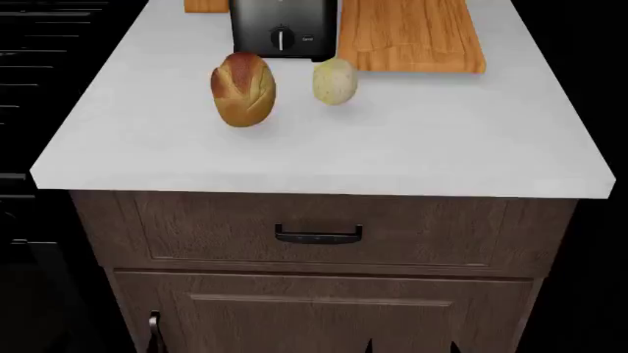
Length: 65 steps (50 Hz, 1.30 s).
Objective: Place the bread and cheese on the cutting board.
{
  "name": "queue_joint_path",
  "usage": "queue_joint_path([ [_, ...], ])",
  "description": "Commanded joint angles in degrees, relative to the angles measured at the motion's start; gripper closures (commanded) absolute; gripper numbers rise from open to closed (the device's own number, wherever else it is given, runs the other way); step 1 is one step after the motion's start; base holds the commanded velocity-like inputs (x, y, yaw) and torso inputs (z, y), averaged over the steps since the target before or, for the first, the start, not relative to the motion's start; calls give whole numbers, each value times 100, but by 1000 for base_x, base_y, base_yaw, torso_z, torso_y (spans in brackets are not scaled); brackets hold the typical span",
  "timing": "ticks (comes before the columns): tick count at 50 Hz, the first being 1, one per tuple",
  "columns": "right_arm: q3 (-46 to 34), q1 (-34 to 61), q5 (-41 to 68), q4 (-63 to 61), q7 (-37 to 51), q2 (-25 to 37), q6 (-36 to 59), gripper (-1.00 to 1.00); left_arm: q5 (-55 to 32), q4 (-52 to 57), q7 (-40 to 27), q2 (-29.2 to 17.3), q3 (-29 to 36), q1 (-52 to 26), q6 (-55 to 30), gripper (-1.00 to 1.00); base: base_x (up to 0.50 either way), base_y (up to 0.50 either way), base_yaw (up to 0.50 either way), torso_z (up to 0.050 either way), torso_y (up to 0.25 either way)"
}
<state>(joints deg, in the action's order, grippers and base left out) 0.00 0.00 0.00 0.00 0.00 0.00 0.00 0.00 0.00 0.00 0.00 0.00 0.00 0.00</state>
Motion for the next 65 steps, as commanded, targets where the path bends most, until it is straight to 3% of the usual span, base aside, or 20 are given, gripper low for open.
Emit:
queue_joint_path([
  [1,-72,0,54,0,72,54,0,-100,-56,0,-64,-57,0,0,0,-100,0,0,0,0,0],
  [18,-382,9,273,40,438,313,-130,-100,-287,757,-516,-319,576,770,-93,-100,0,0,0,0,0],
  [19,-396,16,130,68,251,321,-207,-100,-448,1236,-1412,-182,1649,-838,-2201,-100,0,0,0,0,0],
  [20,-72,-3,5,32,128,51,-116,-100,-29,787,-180,-29,289,857,-83,-100,0,0,0,0,0],
  [22,-161,0,27,40,195,123,-134,-100,-336,750,61,-128,477,883,-312,-100,0,0,0,0,0],
  [23,-161,-1,92,59,239,125,-190,-100,13,1609,-98,-226,592,976,-975,-100,0,0,0,0,0],
  [25,-238,3,90,47,259,189,-149,-100,22,1990,-225,-241,531,980,-1494,-100,0,0,0,0,0],
  [28,-304,5,49,57,340,241,-194,-100,105,1855,-261,-338,638,1009,-991,-100,0,0,0,0,0],
  [29,-1163,708,26,-803,1199,7,665,-100,-34,2714,-167,-324,654,699,-1850,-100,0,0,0,0,0],
  [30,-1447,893,105,-1662,1618,30,1524,-100,-78,3449,-189,-325,632,762,-2709,-100,0,0,0,0,0],
  [32,-1533,929,123,-2780,1711,119,3243,-100,-100,4067,-214,-378,610,712,-3395,-100,0,0,0,0,0],
  [36,-1688,905,40,-3088,1825,264,3406,-100,-244,4850,-202,-428,499,166,-4714,-100,0,0,0,0,0],
  [39,-1334,2713,395,-4358,1630,120,5977,-100,-472,5550,-123,-360,204,-646,-6124,-100,0,0,0,0,0],
  [42,-1133,3400,614,-4624,1667,81,7023,-100,-621,5996,-192,-430,66,-1458,-7218,-100,0,0,0,0,0],
  [43,-1085,3686,636,-4613,1672,112,7203,-100,-1190,5999,-494,-590,-103,-1867,-7578,-100,0,0,0,0,0],
  [45,-916,4135,745,-4656,1642,102,7649,-100,-2908,5998,-2213,-1190,-906,-2588,-8225,-100,0,0,0,0,0],
  [47,-676,4615,866,-4595,1561,132,8070,-100,-4627,5953,-3337,-1328,-1682,-3279,-8989,-100,0,0,0,0,0],
  [53,-414,5440,1063,-4337,1369,305,8761,-100,-9519,4796,-6237,-2152,-1905,-4210,-8618,-100,0,0,0,0,0],
  [59,-294,5607,1462,-4185,1464,440,8993,-100,-10039,4095,-6599,-2385,-1491,-4944,-8292,-100,0,0,0,0,0],
  [65,-36,5671,3251,-4023,2705,873,8992,-100,-10243,3808,-6773,-2507,-1150,-5137,-8236,-100,0,0,0,0,0],
])
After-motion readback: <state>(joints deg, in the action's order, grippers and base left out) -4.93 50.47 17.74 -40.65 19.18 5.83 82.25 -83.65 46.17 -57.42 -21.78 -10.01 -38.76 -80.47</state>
